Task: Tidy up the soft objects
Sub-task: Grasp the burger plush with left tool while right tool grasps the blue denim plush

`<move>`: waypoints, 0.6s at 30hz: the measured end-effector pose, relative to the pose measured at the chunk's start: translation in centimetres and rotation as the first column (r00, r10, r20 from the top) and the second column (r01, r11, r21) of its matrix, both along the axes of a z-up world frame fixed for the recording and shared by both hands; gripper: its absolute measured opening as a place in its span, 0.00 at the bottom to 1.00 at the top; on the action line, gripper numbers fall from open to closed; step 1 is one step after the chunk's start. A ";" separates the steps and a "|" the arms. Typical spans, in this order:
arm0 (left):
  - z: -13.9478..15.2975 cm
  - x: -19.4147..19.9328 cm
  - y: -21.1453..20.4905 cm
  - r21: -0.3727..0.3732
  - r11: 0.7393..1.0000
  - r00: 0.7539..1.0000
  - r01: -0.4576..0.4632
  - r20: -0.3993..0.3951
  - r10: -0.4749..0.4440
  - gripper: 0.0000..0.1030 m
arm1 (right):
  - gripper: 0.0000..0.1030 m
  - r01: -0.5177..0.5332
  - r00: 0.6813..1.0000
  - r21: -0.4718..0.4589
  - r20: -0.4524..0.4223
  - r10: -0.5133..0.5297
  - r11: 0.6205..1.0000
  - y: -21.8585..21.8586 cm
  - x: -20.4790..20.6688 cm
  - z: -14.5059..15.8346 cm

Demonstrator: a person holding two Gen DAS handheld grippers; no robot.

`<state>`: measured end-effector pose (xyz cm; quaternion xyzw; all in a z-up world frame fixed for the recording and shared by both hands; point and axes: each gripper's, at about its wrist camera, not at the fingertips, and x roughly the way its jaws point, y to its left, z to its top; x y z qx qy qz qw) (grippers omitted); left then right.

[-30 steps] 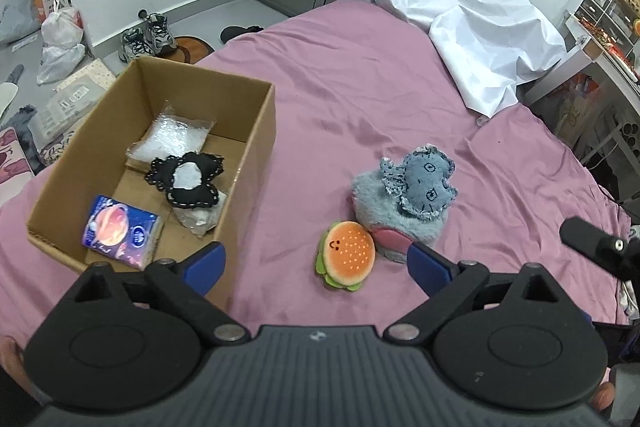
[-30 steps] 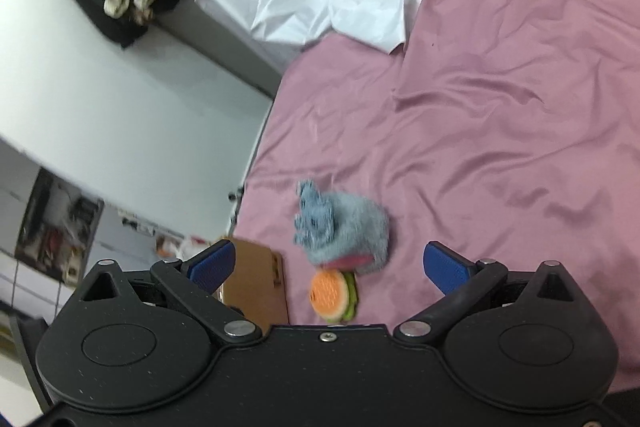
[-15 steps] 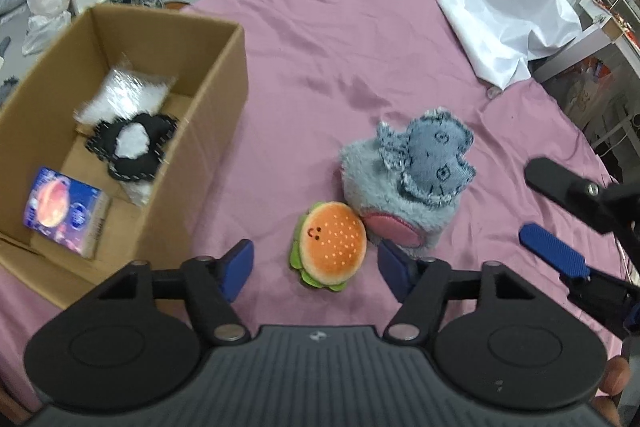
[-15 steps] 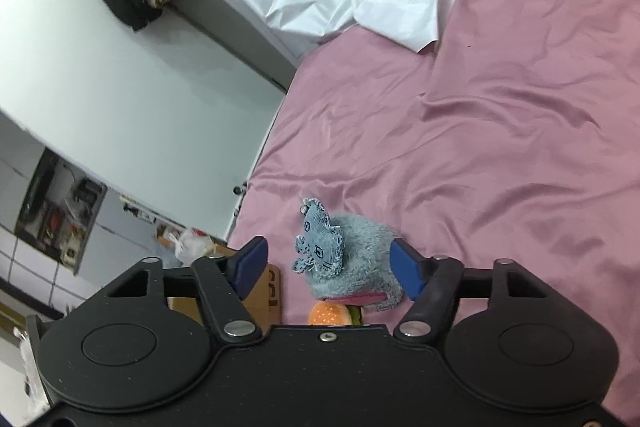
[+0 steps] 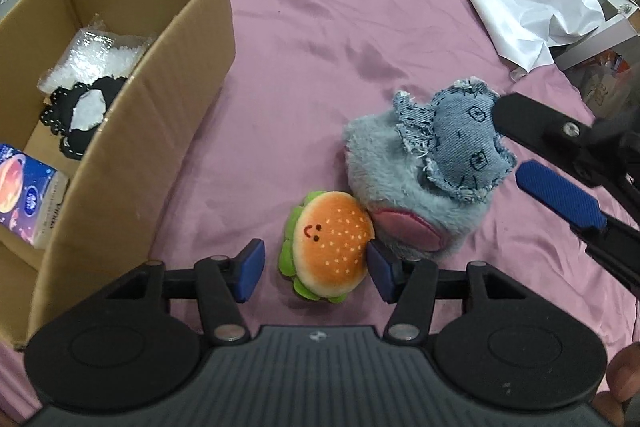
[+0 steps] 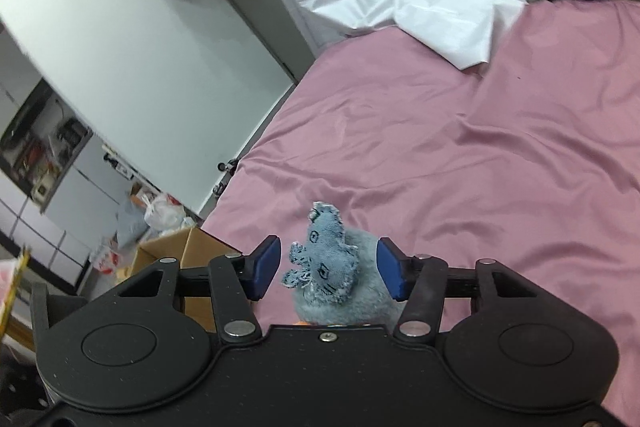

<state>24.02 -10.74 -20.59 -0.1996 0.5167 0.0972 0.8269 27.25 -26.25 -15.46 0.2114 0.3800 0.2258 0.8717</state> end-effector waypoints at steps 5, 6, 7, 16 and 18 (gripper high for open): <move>-0.8 0.0 0.5 -0.058 0.998 1.000 -0.013 0.010 0.013 0.36 | 0.36 -0.022 1.000 -0.051 0.000 0.022 0.998 1.1 0.6 -0.5; -0.7 0.1 0.5 -0.057 0.998 1.000 -0.014 0.011 0.015 0.35 | 0.32 -0.024 1.000 -0.062 -0.003 0.024 0.998 1.2 0.6 -0.7; -0.6 0.1 0.5 -0.056 0.998 1.000 -0.016 0.012 0.016 0.32 | 0.29 -0.024 1.000 -0.072 -0.009 0.023 0.997 1.3 0.6 -0.9; 1.8 -0.9 1.1 -0.050 0.998 0.998 -0.032 0.051 0.034 0.23 | 0.17 0.004 1.000 -0.049 0.003 -0.004 0.999 0.7 -0.5 -0.6; 2.5 -1.4 1.4 -0.043 0.998 0.997 -0.036 0.061 0.039 0.23 | 0.17 0.023 1.000 -0.043 0.004 -0.023 0.999 0.3 -1.0 -0.3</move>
